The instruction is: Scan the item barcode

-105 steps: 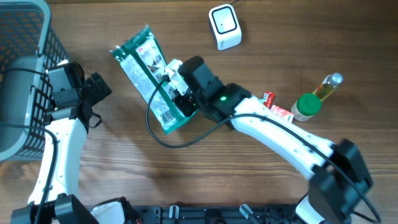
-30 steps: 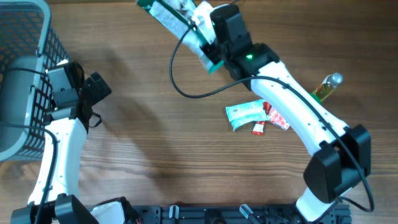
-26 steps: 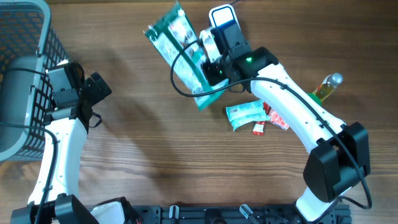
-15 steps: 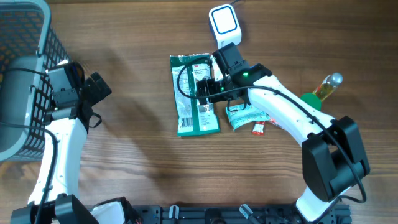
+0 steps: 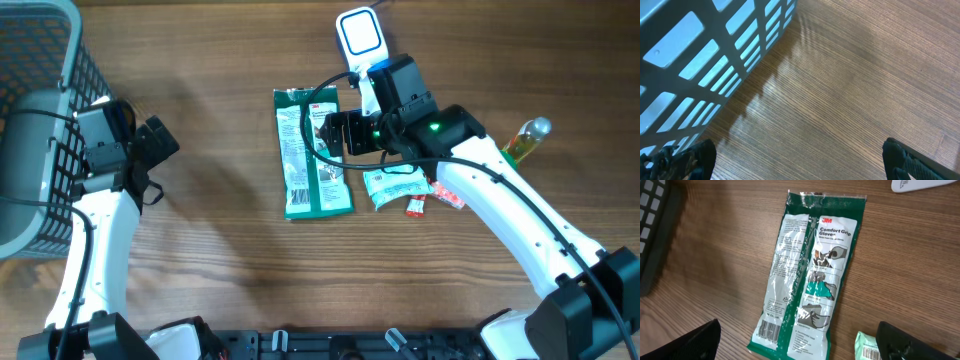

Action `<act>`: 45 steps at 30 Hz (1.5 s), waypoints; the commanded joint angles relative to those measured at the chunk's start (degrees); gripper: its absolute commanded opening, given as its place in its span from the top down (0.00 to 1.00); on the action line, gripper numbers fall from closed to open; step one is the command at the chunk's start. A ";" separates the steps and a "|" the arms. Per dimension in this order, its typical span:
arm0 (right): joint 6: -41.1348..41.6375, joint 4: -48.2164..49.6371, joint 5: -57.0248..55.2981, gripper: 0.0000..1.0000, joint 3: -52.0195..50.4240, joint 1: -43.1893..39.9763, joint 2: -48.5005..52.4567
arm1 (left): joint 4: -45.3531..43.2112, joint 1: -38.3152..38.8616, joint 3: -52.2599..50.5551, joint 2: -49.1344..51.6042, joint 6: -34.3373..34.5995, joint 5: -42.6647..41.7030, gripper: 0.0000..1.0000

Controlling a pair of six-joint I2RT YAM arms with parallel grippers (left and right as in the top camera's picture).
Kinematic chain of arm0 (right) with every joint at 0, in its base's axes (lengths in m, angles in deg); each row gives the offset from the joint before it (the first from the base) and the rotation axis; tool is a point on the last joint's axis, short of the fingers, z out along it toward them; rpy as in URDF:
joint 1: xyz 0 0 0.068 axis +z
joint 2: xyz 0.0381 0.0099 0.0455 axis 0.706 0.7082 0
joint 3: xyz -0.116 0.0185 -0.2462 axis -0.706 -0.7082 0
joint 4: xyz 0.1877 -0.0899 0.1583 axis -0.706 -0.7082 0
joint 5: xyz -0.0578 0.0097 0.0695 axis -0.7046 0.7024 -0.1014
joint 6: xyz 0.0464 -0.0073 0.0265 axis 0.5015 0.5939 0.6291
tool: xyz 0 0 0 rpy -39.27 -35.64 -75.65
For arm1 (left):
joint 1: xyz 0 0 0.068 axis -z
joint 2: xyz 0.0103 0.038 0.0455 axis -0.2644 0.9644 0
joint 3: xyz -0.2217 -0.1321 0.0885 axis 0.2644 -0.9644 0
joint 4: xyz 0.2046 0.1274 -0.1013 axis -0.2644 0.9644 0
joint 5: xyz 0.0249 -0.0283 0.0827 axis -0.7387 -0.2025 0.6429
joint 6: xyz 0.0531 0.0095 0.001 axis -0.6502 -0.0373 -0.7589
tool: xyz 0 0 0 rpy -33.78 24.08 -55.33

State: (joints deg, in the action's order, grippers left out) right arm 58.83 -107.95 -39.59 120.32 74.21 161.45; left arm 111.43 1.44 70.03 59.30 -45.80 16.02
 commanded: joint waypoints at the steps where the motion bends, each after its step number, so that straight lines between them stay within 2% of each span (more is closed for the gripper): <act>1: 0.33 0.13 0.52 0.00 0.44 -0.09 0.61 | -0.13 -0.11 0.55 -0.46 -0.70 -0.26 0.00; 11: 0.39 -0.07 0.52 0.00 -0.22 -0.09 -0.13 | -0.13 -0.11 0.55 -0.46 -0.70 -0.26 0.00; 14: 0.37 -0.07 0.50 0.00 -0.22 -0.09 -7.15 | -0.13 -0.11 0.55 -0.46 -0.70 -0.26 0.00; 23: 0.39 -0.15 0.52 0.00 -0.22 -0.09 -36.98 | -0.13 -0.11 0.55 -0.46 -0.72 -0.26 0.00; 29: 0.39 -0.81 0.52 0.00 -0.22 -0.09 -46.56 | -0.13 -0.11 0.55 -0.46 -0.72 -0.26 0.00; 32: 0.28 -8.11 0.48 0.00 -0.22 -0.13 -49.42 | -0.13 -0.11 0.55 -0.46 -0.72 -0.26 0.00; 35: 0.46 -16.50 -6.25 0.00 -0.24 -2.69 -54.73 | -0.13 -0.11 0.55 -0.46 -0.72 -0.26 0.00; 36: -2.10 -16.70 -7.41 0.00 -0.81 -3.80 -56.83 | -0.13 -0.11 0.55 -0.46 -0.70 -0.26 0.00; 37: -6.27 -15.58 -8.09 0.00 -1.64 -4.85 -58.42 | -0.13 -0.11 0.55 -0.46 -0.70 -0.26 0.00; 38: -14.43 -11.13 -8.20 0.00 -4.17 -7.13 -61.07 | -0.13 -0.11 0.55 -0.46 -0.70 -0.26 0.00; 39: -19.06 -6.99 -8.15 0.00 -7.08 -9.14 -63.39 | -0.13 -0.11 0.55 -0.46 -0.70 -0.26 0.00; 41: -28.76 6.32 -6.03 0.00 -16.63 -13.68 -69.68 | -0.13 -0.11 0.55 -0.46 -0.72 -0.26 0.00; 43: -34.47 20.22 -3.41 0.00 -26.99 -15.72 -75.45 | -0.13 -0.11 0.55 -0.46 -0.70 -0.26 0.00; 45: -34.88 34.18 -3.17 0.00 -38.16 -15.89 -81.20 | -0.13 -0.11 0.55 -0.46 -0.70 -0.26 0.00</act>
State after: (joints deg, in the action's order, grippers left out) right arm 29.06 -83.84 -44.55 91.60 58.69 85.85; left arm 111.41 1.44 70.03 59.30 -45.80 16.04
